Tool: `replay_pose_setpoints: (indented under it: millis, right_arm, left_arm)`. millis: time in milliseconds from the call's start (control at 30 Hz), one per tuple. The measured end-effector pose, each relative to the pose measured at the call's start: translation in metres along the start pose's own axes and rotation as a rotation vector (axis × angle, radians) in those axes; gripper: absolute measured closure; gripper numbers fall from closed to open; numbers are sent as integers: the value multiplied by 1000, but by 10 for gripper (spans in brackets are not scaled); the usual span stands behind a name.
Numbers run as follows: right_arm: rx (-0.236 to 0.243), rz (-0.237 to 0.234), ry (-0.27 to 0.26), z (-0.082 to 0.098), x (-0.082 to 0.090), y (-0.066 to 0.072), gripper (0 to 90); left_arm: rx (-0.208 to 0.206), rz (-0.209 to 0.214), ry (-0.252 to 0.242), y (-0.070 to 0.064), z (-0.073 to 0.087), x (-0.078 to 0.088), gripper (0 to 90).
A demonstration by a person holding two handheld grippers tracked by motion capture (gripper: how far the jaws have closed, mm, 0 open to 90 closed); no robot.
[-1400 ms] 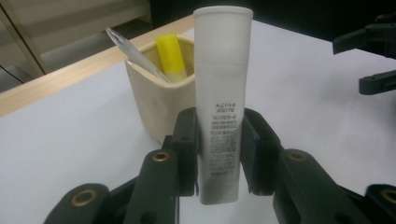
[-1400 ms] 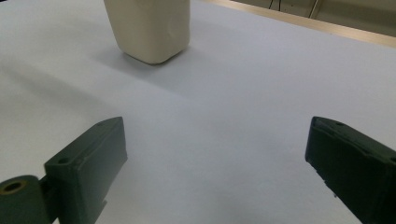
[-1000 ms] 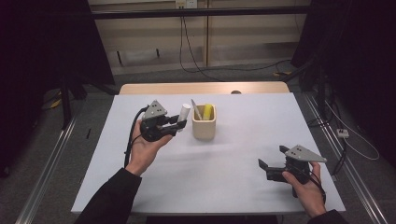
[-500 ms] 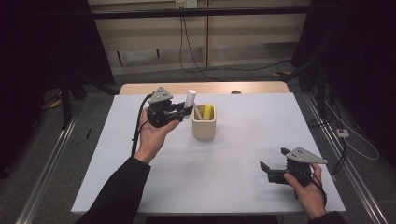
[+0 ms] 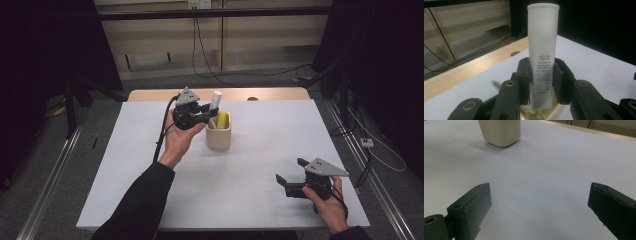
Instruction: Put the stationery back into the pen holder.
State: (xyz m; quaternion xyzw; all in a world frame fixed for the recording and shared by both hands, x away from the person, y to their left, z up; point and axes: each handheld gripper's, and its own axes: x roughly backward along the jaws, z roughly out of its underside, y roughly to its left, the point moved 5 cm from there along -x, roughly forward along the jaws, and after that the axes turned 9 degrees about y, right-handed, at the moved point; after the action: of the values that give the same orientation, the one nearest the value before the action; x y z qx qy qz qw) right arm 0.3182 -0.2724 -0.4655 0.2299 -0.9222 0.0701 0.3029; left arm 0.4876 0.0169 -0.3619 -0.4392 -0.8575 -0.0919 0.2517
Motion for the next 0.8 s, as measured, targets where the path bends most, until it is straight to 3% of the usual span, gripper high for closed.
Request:
replay_pose_setpoints:
  millis: [200,400,800]
  right_arm:
    - [3,-4,-1,0,0,0,53]
    - [8,-9,12,1,-3,0,56]
    - [23,-16,26,2,-4,3,56]
  left_arm:
    - [-6,5,18,-4,4,-18,699]
    - [8,-12,38,2,8,-31,699]
    - [13,11,58,-1,23,-44,699]
